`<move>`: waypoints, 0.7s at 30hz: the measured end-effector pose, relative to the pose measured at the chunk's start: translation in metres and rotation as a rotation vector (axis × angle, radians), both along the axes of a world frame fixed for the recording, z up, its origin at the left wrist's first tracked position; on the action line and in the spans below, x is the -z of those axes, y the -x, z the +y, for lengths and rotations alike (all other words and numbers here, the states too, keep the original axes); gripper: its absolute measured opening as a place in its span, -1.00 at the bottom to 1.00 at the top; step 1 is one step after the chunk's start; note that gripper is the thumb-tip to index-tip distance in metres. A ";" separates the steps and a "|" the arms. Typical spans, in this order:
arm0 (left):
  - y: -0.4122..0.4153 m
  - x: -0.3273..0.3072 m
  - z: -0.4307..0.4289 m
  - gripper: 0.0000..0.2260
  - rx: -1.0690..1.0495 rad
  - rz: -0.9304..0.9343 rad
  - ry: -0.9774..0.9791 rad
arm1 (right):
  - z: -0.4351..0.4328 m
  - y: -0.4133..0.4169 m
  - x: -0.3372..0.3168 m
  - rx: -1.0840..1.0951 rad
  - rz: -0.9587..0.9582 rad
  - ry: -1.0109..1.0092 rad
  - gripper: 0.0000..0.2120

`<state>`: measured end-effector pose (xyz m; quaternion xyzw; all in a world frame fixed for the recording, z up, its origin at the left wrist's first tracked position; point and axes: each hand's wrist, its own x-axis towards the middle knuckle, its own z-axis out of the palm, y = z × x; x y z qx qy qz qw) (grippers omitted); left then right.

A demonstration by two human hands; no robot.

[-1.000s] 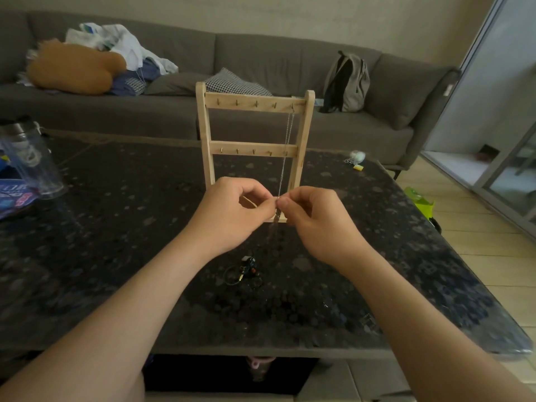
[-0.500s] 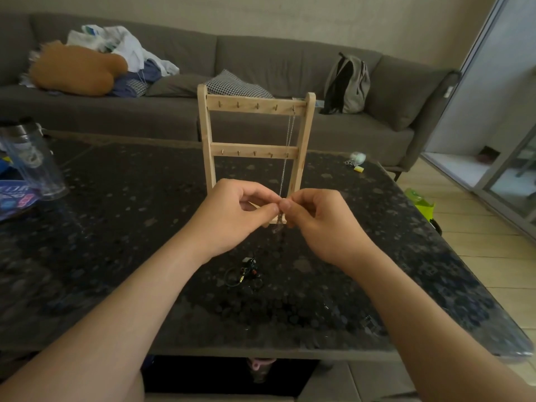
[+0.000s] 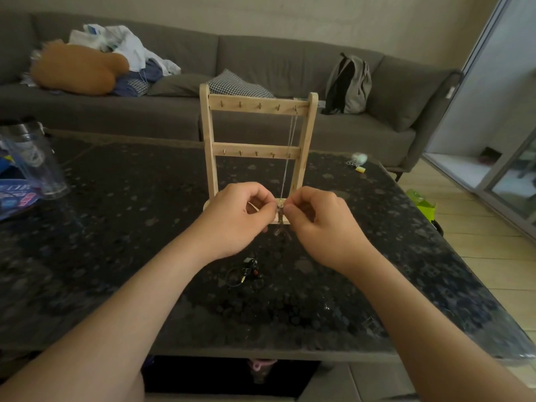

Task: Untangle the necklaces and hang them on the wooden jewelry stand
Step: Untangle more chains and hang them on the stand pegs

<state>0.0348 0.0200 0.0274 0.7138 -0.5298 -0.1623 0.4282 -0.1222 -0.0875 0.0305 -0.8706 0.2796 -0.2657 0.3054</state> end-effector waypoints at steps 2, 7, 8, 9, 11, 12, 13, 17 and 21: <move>0.000 -0.002 0.001 -0.93 0.009 0.002 -0.001 | 0.000 0.000 0.000 -0.004 -0.008 -0.045 -0.86; 0.001 -0.005 0.003 -0.92 0.050 0.025 0.007 | -0.002 0.001 -0.003 -0.030 -0.050 -0.302 -0.80; 0.002 -0.005 0.003 -0.93 0.059 0.047 0.013 | -0.003 0.002 -0.003 -0.036 -0.070 -0.338 -0.79; 0.002 -0.005 0.003 -0.93 0.063 0.071 0.022 | -0.003 0.002 -0.003 -0.043 -0.091 -0.365 -0.79; 0.000 -0.006 0.003 -0.92 0.059 0.108 0.039 | -0.002 0.002 -0.004 -0.046 -0.124 -0.389 -0.78; 0.000 -0.006 0.003 -0.91 0.056 0.121 0.043 | -0.002 0.002 -0.004 -0.043 -0.137 -0.392 -0.78; 0.000 -0.006 0.003 -0.90 0.057 0.130 0.046 | -0.002 0.002 -0.005 -0.039 -0.146 -0.394 -0.78; 0.001 -0.007 0.005 -0.91 0.055 0.117 0.083 | -0.001 0.003 -0.005 -0.023 -0.138 -0.379 -0.79; 0.000 -0.005 0.004 -0.91 0.039 0.170 0.066 | 0.001 0.003 -0.005 -0.024 -0.114 -0.330 -0.80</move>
